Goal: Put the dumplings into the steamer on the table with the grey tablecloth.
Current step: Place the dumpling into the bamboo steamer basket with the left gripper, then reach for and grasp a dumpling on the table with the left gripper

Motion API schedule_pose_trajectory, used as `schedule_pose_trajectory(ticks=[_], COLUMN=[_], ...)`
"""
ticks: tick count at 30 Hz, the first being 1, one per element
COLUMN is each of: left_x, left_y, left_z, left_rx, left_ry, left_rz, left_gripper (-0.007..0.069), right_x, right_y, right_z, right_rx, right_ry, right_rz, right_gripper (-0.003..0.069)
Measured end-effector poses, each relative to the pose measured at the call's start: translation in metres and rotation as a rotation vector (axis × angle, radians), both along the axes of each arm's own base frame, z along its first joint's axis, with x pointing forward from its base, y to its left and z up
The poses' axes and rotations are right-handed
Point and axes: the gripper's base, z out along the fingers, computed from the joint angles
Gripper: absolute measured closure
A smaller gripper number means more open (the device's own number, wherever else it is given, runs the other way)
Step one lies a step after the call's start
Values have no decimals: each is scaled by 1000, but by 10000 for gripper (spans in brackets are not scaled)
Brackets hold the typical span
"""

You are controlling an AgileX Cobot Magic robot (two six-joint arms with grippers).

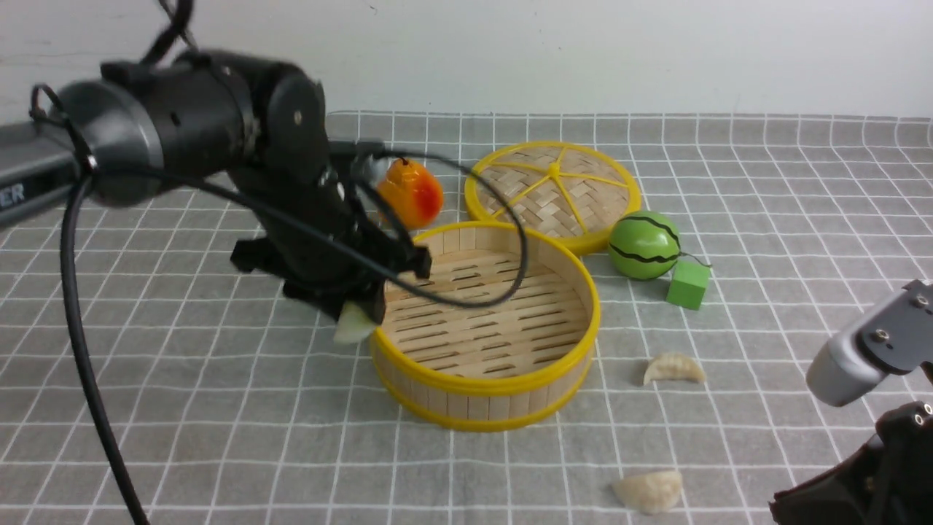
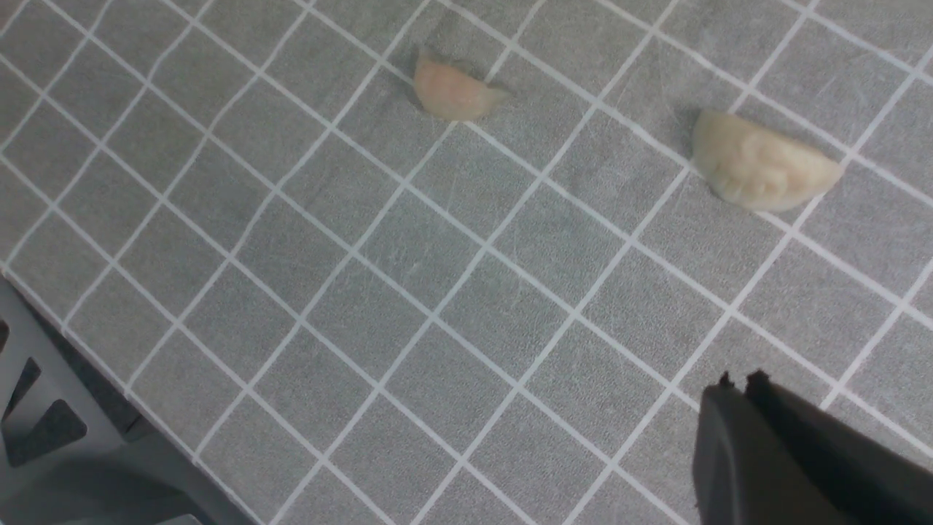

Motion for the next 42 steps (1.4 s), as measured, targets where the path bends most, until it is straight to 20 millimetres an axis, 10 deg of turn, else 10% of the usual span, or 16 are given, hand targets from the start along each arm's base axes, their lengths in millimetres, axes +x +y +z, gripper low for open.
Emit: schedule_pose_trajectory(ticks=[5, 12, 21, 29, 38, 42], left_x=[19, 62, 86, 85, 29, -6], left_y=[-30, -82, -88, -88, -55, -46], left_z=[16, -44, -86, -79, 69, 105], left_rx=[-71, -38, 5, -14, -17, -71], left_ry=[-46, 15, 32, 28, -144, -179], left_rz=[-88, -99, -29, -24, -134, -250], left_gripper=[386, 386, 381, 139, 58, 66], right_x=[1, 1, 1, 1, 1, 1], right_y=[0, 0, 0, 0, 0, 0], right_z=[0, 0, 0, 0, 0, 0], right_rx=[2, 2, 1, 1, 1, 4], right_ry=[-9, -9, -6, -6, -8, -6], right_rz=[-4, -4, -3, -3, -3, -3], right_gripper=[643, 638, 634, 624, 618, 618])
